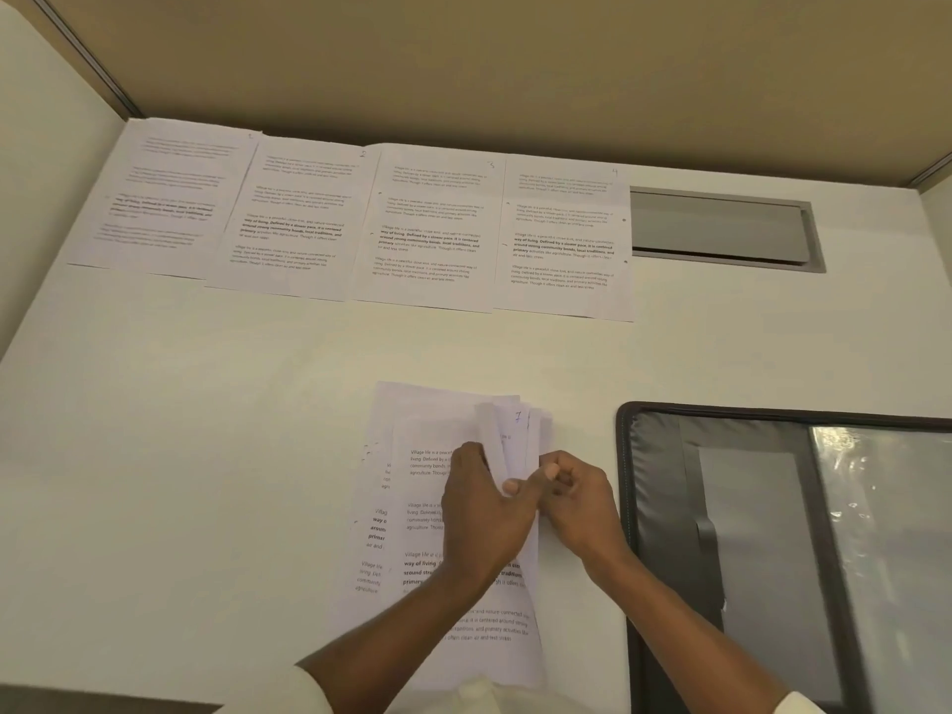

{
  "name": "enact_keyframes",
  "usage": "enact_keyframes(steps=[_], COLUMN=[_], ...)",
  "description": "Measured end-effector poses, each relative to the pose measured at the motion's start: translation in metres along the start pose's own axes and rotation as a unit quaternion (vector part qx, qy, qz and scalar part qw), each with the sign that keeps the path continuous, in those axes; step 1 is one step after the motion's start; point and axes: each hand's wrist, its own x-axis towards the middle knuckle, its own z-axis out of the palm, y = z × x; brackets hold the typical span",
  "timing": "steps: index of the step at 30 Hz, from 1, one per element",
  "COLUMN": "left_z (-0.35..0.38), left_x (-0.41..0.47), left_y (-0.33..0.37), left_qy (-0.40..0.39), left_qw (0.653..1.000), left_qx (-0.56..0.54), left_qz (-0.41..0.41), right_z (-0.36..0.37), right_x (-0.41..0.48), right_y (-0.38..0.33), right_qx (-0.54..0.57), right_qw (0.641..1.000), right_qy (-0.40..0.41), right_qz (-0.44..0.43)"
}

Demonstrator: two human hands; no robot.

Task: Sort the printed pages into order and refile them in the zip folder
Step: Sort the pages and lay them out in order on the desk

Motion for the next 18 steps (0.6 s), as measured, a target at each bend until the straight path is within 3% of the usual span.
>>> enact_keyframes(steps=[6,13,18], left_z=[0.003,-0.003,-0.003], left_x=[0.007,0.009,0.006], left_y=[-0.006,-0.010,-0.002], left_qy=[0.027,0.035,0.022], left_qw=[1.000,0.999,1.000], left_qx=[-0.012,-0.007,-0.020], left_qz=[0.003,0.007,0.000], right_z=[0.003,-0.004,-0.005], right_x=[0.003,-0.001,-0.003], right_y=[0.006,0.002,-0.002], right_qx=[-0.044,0.032,0.022], right_qw=[0.998,0.999,0.999], right_qy=[0.042,0.005,-0.027], right_qz=[-0.018,0.026,0.024])
